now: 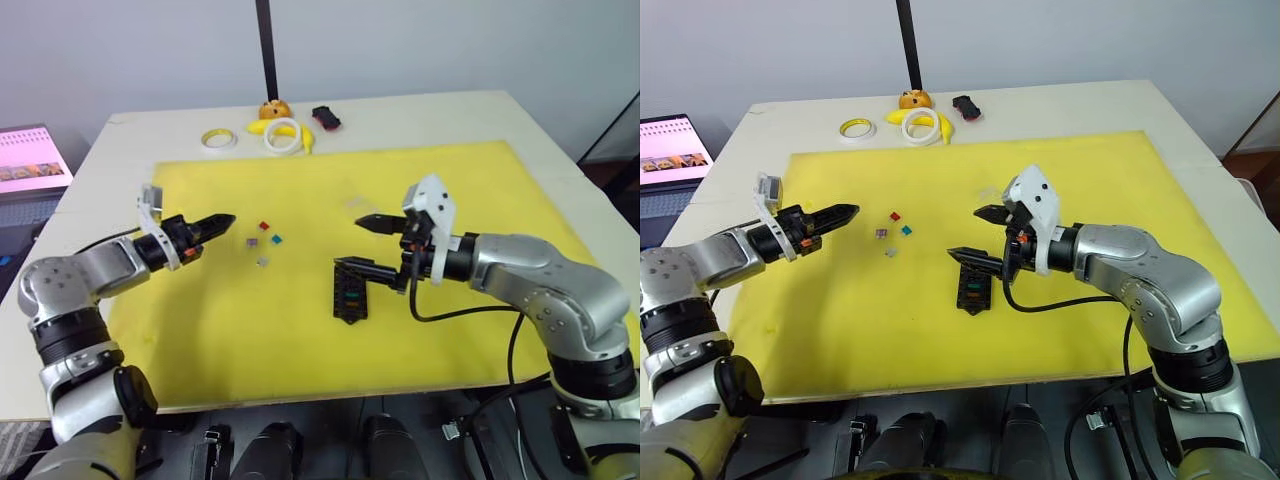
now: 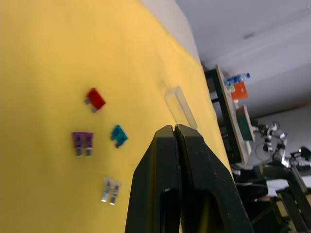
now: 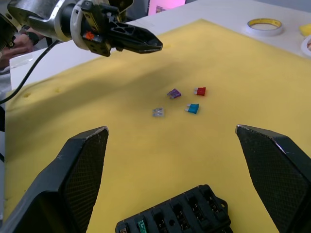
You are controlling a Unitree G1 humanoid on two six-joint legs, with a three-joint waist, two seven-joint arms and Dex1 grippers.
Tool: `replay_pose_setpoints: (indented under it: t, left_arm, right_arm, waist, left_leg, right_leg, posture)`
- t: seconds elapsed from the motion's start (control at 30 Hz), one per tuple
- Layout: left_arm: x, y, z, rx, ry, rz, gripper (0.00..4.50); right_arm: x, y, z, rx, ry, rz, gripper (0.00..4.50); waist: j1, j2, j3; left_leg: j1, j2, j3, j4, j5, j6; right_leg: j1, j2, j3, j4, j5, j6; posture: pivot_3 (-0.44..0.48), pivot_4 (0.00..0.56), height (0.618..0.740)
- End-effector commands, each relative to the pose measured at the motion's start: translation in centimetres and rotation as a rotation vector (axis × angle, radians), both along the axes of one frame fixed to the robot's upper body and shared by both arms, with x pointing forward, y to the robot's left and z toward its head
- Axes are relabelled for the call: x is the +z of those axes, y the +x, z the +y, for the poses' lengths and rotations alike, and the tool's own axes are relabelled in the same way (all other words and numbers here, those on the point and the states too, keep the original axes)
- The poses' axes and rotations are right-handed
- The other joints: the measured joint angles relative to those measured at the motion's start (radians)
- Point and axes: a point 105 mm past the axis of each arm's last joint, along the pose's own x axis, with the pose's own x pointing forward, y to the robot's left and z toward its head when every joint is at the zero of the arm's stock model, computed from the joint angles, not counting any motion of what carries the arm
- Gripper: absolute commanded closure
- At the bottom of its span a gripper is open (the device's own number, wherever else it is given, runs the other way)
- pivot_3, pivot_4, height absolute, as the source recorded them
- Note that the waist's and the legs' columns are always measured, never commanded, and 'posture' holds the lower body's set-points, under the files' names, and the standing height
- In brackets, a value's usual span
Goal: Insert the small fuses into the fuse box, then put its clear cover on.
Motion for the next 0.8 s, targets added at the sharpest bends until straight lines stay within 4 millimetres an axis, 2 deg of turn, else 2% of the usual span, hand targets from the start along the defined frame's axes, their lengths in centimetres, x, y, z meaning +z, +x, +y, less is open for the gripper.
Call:
replay_pose_setpoints:
  t: [0.03,0.13,0.17,0.23,0.37,0.67,0.8]
  left_arm:
    - [-0.5,-0.4,0.3,0.007,0.031,0.018,4.43]
    - [-1.9,-0.4,0.4,0.025,-0.020,0.084,4.43]
    - [-2.1,-0.4,0.4,0.025,-0.048,0.099,4.19]
    - [-2.5,-0.5,0.1,0.008,-0.121,0.142,3.57]
    - [-3.7,0.2,-0.1,0.046,-0.154,0.209,1.57]
    - [-4.2,1.8,-0.8,0.082,-0.225,0.259,1.57]
    - [-5.9,2.3,-0.7,0.136,-0.114,0.289,1.57]
  right_arm:
    - [1.0,-0.1,-0.4,-0.005,0.015,-0.032,0.00]
    - [0.9,-0.2,-0.5,-0.009,0.021,-0.023,0.00]
    - [0.9,-0.2,-0.5,-0.007,0.018,-0.023,0.00]
    - [1.0,-0.3,-0.5,-0.001,0.011,-0.024,0.00]
    - [1.1,-0.3,-0.6,0.003,-0.008,-0.035,0.00]
    - [1.8,0.0,-0.3,0.011,-0.026,-0.072,0.00]
    - [1.7,0.1,-0.3,0.005,-0.023,-0.066,0.00]
  waist:
    - [-0.002,0.000,0.000]
    - [-0.002,0.000,0.000]
    - [-0.002,0.000,0.000]
    - [-0.001,0.000,0.000]
    - [0.001,0.000,0.000]
    - [0.001,-0.001,0.000]
    - [0.001,-0.001,0.000]
  left_leg:
    - [0.000,0.000,0.000,0.000,0.000,0.000]
    - [0.000,0.000,0.000,-0.001,0.000,0.000]
    - [0.000,0.000,0.000,-0.001,0.000,0.000]
    - [0.000,0.000,0.000,0.000,0.000,0.000]
    - [0.000,0.000,0.000,0.000,0.000,0.000]
    - [0.000,0.000,0.000,0.000,0.000,0.000]
    - [0.000,0.000,0.000,0.000,0.000,0.000]
  right_leg:
    - [0.000,0.000,0.000,0.000,0.000,0.000]
    - [-0.001,0.000,0.000,0.000,0.000,0.000]
    - [-0.001,0.000,0.000,0.000,0.000,0.000]
    - [-0.001,0.000,0.000,0.000,0.000,0.000]
    - [0.000,0.000,0.000,0.000,0.000,0.000]
    - [0.000,0.000,0.000,0.000,0.000,0.000]
    - [0.000,0.000,0.000,0.000,0.000,0.000]
  posture:
    - [0.000,0.150,0.740]
    - [0.000,0.150,0.740]
    - [0.000,0.150,0.740]
    - [0.000,0.150,0.740]
    - [0.000,0.150,0.740]
    - [0.000,0.150,0.740]
    - [0.000,0.150,0.740]
